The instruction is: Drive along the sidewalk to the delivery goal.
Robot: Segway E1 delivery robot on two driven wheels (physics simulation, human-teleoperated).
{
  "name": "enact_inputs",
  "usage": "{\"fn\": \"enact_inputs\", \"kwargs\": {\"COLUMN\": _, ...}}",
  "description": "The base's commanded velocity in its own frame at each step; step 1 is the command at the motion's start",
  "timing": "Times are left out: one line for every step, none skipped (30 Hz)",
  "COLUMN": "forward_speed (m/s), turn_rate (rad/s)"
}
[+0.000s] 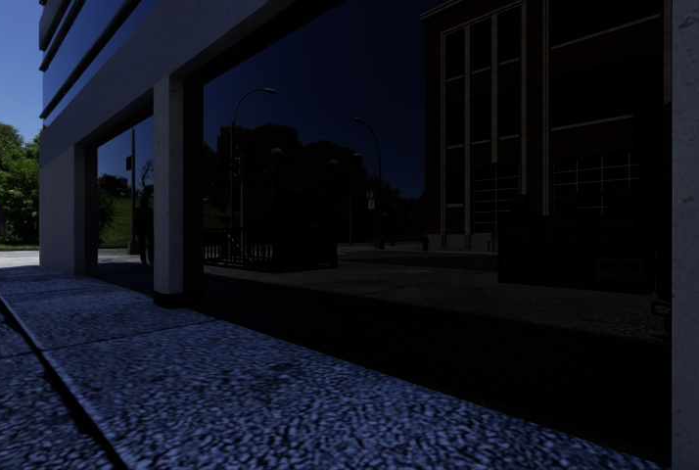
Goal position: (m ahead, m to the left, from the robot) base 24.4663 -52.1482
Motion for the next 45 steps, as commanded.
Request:
{"fn": "enact_inputs", "kwargs": {"forward_speed": 0.0, "turn_rate": 0.0}}
{"fn": "enact_inputs", "kwargs": {"forward_speed": 0.0, "turn_rate": 0.0}}
{"fn": "enact_inputs", "kwargs": {"forward_speed": 0.0, "turn_rate": 0.0}}
{"fn": "enact_inputs", "kwargs": {"forward_speed": 0.0, "turn_rate": 0.0}}
{"fn": "enact_inputs", "kwargs": {"forward_speed": 0.0, "turn_rate": 0.0}}
{"fn": "enact_inputs", "kwargs": {"forward_speed": 0.0, "turn_rate": 0.0}}
{"fn": "enact_inputs", "kwargs": {"forward_speed": 0.0, "turn_rate": 0.0}}
{"fn": "enact_inputs", "kwargs": {"forward_speed": 0.0, "turn_rate": 0.0}}
{"fn": "enact_inputs", "kwargs": {"forward_speed": 0.0, "turn_rate": 0.0}}
{"fn": "enact_inputs", "kwargs": {"forward_speed": 0.0, "turn_rate": 0.0}}
{"fn": "enact_inputs", "kwargs": {"forward_speed": 0.0, "turn_rate": 0.0}}
{"fn": "enact_inputs", "kwargs": {"forward_speed": 0.0, "turn_rate": 0.0}}
{"fn": "enact_inputs", "kwargs": {"forward_speed": 0.0, "turn_rate": 0.0}}
{"fn": "enact_inputs", "kwargs": {"forward_speed": 0.0, "turn_rate": 0.0}}
{"fn": "enact_inputs", "kwargs": {"forward_speed": 0.0, "turn_rate": 0.0}}
{"fn": "enact_inputs", "kwargs": {"forward_speed": 0.0, "turn_rate": 0.02}}
{"fn": "enact_inputs", "kwargs": {"forward_speed": 0.0, "turn_rate": 0.02}}
{"fn": "enact_inputs", "kwargs": {"forward_speed": 0.0, "turn_rate": 0.14}}
{"fn": "enact_inputs", "kwargs": {"forward_speed": 0.0, "turn_rate": 0.2}}
{"fn": "enact_inputs", "kwargs": {"forward_speed": 0.0, "turn_rate": 0.29}}
{"fn": "enact_inputs", "kwargs": {"forward_speed": 0.0, "turn_rate": 0.39}}
{"fn": "enact_inputs", "kwargs": {"forward_speed": 0.0, "turn_rate": 0.39}}
{"fn": "enact_inputs", "kwargs": {"forward_speed": 0.0, "turn_rate": 0.48}}
{"fn": "enact_inputs", "kwargs": {"forward_speed": 0.0, "turn_rate": 0.52}}
{"fn": "enact_inputs", "kwargs": {"forward_speed": 0.17, "turn_rate": 0.53}}
{"fn": "enact_inputs", "kwargs": {"forward_speed": 0.17, "turn_rate": 0.53}}
{"fn": "enact_inputs", "kwargs": {"forward_speed": 0.26, "turn_rate": 0.53}}
{"fn": "enact_inputs", "kwargs": {"forward_speed": 0.3, "turn_rate": 0.53}}
{"fn": "enact_inputs", "kwargs": {"forward_speed": 0.37, "turn_rate": 0.53}}
{"fn": "enact_inputs", "kwargs": {"forward_speed": 0.41, "turn_rate": 0.53}}
{"fn": "enact_inputs", "kwargs": {"forward_speed": 0.41, "turn_rate": 0.53}}
{"fn": "enact_inputs", "kwargs": {"forward_speed": 0.43, "turn_rate": 0.53}}
{"fn": "enact_inputs", "kwargs": {"forward_speed": 0.44, "turn_rate": 0.53}}
{"fn": "enact_inputs", "kwargs": {"forward_speed": 0.46, "turn_rate": 0.53}}
{"fn": "enact_inputs", "kwargs": {"forward_speed": 0.53, "turn_rate": 0.53}}
{"fn": "enact_inputs", "kwargs": {"forward_speed": 0.53, "turn_rate": 0.53}}
{"fn": "enact_inputs", "kwargs": {"forward_speed": 0.6, "turn_rate": 0.53}}
{"fn": "enact_inputs", "kwargs": {"forward_speed": 0.73, "turn_rate": 0.53}}
{"fn": "enact_inputs", "kwargs": {"forward_speed": 0.78, "turn_rate": 0.53}}
{"fn": "enact_inputs", "kwargs": {"forward_speed": 0.82, "turn_rate": 0.53}}
{"fn": "enact_inputs", "kwargs": {"forward_speed": 0.82, "turn_rate": 0.53}}
{"fn": "enact_inputs", "kwargs": {"forward_speed": 0.83, "turn_rate": 0.53}}
{"fn": "enact_inputs", "kwargs": {"forward_speed": 0.86, "turn_rate": 0.53}}
{"fn": "enact_inputs", "kwargs": {"forward_speed": 0.89, "turn_rate": 0.53}}
{"fn": "enact_inputs", "kwargs": {"forward_speed": 0.92, "turn_rate": 0.53}}
